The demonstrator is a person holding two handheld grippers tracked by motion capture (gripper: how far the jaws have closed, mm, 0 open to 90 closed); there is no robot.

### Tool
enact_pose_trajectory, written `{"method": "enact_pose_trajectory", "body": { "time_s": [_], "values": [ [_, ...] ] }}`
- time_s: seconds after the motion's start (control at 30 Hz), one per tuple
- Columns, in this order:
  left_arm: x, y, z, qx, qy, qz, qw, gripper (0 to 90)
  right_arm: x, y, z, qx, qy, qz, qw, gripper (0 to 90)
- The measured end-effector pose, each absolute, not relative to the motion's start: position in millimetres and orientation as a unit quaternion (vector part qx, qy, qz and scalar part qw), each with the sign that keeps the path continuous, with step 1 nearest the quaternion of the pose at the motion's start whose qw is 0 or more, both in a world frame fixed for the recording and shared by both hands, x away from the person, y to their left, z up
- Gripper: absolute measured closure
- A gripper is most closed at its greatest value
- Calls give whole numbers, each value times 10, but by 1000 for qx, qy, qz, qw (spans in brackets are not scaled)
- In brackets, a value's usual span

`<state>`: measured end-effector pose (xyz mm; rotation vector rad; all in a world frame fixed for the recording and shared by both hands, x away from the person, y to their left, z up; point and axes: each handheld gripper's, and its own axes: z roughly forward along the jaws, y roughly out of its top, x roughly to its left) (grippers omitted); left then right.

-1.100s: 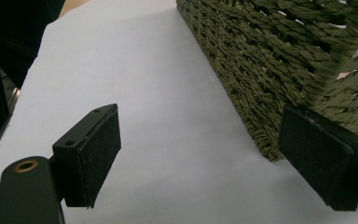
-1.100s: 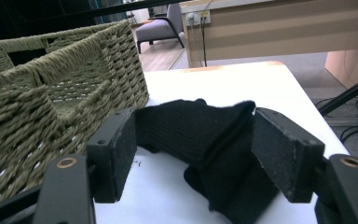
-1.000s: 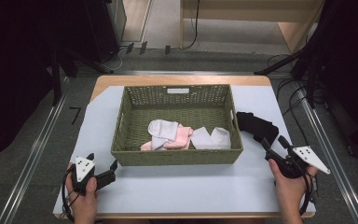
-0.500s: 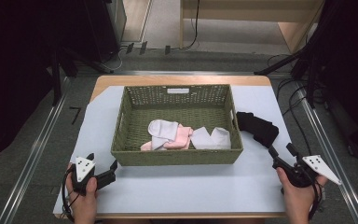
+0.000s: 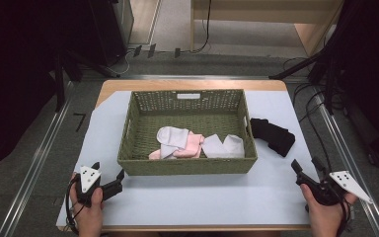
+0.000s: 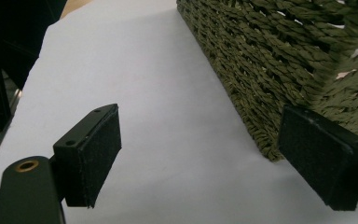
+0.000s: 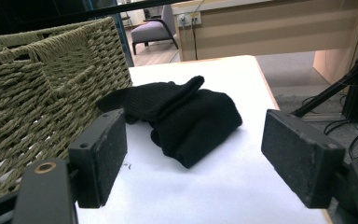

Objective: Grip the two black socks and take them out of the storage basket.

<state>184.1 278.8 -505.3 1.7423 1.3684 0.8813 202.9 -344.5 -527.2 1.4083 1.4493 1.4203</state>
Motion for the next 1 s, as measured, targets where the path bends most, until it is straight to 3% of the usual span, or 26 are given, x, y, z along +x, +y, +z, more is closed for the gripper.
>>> {"method": "enact_pose_trajectory", "body": {
  "time_s": [1.0],
  "values": [
    [1838,2784,-5055,678,532,346,370,150,1988,-3415,-5285,521,569,537,341,229]
  ]
}}
